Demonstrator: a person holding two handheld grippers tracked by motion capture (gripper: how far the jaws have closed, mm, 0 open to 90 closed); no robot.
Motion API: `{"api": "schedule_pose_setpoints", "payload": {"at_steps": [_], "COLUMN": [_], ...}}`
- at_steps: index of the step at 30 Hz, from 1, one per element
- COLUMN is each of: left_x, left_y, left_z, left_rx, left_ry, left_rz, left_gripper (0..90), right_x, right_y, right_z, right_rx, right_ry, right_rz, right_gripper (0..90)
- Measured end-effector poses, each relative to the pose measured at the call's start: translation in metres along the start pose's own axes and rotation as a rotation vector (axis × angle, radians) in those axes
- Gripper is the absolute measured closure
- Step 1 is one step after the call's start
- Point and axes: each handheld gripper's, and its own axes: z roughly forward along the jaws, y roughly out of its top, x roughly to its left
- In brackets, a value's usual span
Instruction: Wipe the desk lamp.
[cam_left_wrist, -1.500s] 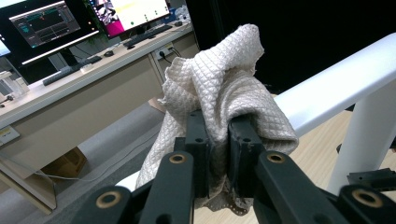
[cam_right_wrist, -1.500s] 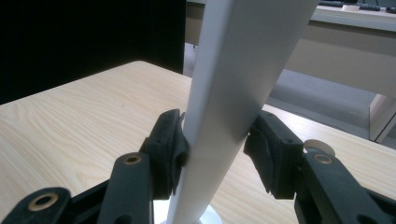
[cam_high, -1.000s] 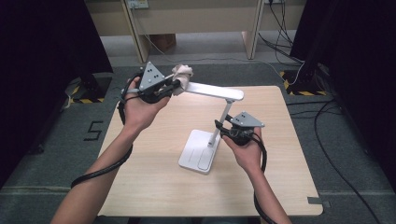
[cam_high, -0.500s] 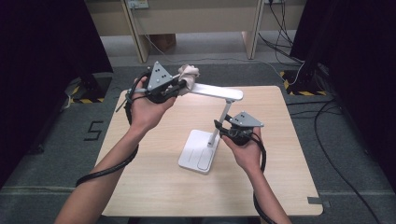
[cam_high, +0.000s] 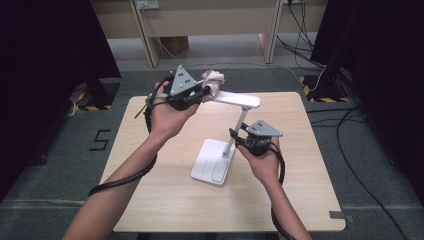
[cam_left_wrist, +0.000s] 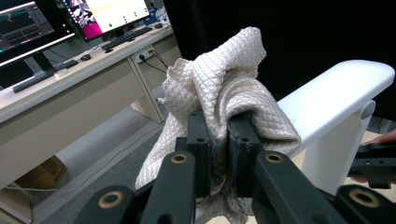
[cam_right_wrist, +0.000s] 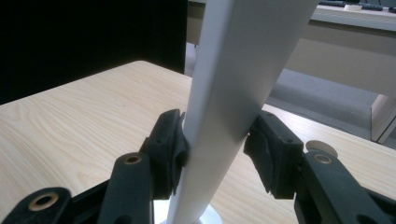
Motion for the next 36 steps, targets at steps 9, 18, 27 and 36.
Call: {"api": "schedule_pose_setpoints", "payload": {"at_steps": [9,18,27,36], "left_x": [-0.008,-0.016,-0.028,-0.038], "left_y": [0.002,0.006,0.011,0.014], "left_z": [0.004,0.010,0.017,0.022], "left_rx": [-0.011,-0.021,-0.031,-0.043], "left_ry": [-0.009,-0.032,-0.057,-0.076], "left_rz": [0.004,0.003,0.008,0.009], "left_gripper": [81.6,81.5,81.4,81.4], "right_x": [0.000,0.000,0.001,0.001], "right_y": [0.000,0.000,-0.001,-0.001], "right_z": [0.000,0.001,0.001,0.000], "right_rx": [-0.002,0.001,-0.002,-0.002], "right_ry": [0.001,0.001,-0.002,-0.005], "right_rz": [-0.004,-0.002,0.003,-0.001], "right_gripper": [54.7,54.7,54.7,54.9]}}
